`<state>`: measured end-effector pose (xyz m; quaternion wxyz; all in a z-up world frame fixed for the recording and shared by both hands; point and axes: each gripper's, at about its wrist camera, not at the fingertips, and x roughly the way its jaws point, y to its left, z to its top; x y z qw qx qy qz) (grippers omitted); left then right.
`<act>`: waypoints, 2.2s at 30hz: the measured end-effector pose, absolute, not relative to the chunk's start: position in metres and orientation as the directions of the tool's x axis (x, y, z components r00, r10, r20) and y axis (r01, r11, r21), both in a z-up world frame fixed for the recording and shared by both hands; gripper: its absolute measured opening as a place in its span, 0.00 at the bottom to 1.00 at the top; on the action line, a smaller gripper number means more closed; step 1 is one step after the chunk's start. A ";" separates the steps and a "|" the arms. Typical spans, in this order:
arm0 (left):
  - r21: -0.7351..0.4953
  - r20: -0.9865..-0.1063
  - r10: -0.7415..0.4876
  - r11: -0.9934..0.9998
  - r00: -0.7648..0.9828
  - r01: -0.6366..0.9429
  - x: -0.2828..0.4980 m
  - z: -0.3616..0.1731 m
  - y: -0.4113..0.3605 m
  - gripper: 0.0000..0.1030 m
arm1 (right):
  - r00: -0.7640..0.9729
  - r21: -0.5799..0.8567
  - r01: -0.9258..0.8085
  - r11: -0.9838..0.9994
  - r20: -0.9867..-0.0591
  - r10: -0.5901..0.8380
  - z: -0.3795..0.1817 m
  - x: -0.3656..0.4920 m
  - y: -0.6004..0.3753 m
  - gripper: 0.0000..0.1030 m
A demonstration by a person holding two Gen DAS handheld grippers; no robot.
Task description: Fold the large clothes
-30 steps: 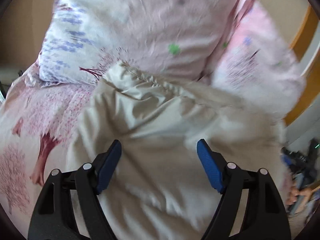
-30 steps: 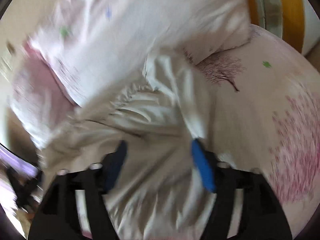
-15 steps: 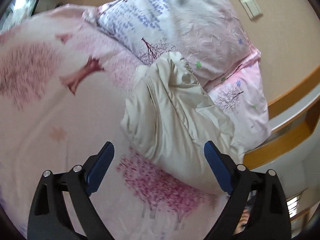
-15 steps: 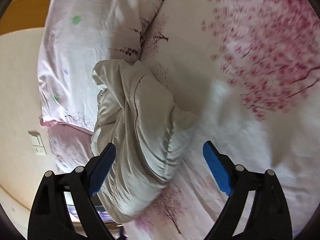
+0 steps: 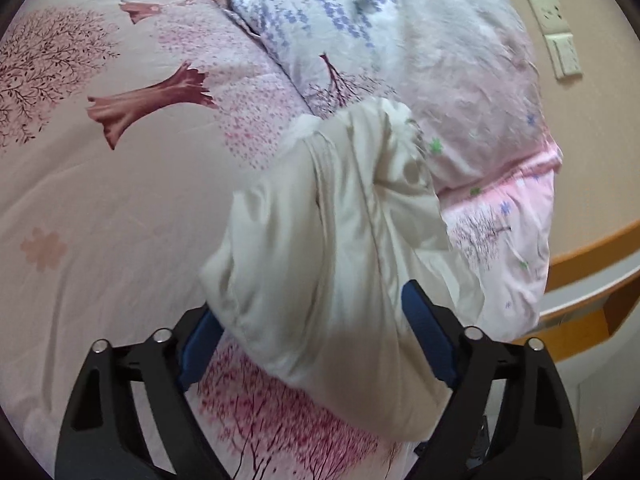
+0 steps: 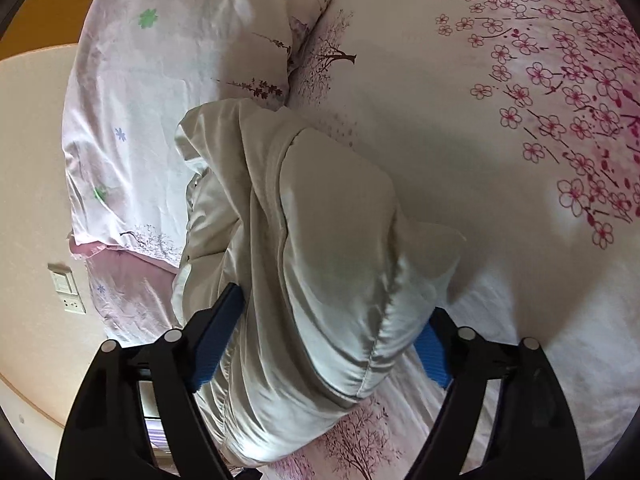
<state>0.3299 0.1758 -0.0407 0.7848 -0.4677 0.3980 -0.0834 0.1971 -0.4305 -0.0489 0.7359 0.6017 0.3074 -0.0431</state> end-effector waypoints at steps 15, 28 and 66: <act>-0.874 -0.418 -0.562 0.463 0.714 -0.147 0.342 -0.030 0.197 0.22 | 0.857 0.865 0.297 0.404 -0.428 0.286 -0.015 0.194 -0.414 0.26; -0.873 -0.406 -0.532 0.467 0.744 -0.142 0.243 -0.018 0.269 0.22 | 0.808 0.850 0.196 0.489 -0.423 0.411 -0.002 0.134 -0.354 0.26; -0.815 -0.464 -0.475 0.560 0.747 -0.150 0.201 -0.045 0.289 0.60 | 0.558 0.301 -0.243 0.922 -0.734 0.387 0.070 0.232 -0.093 0.26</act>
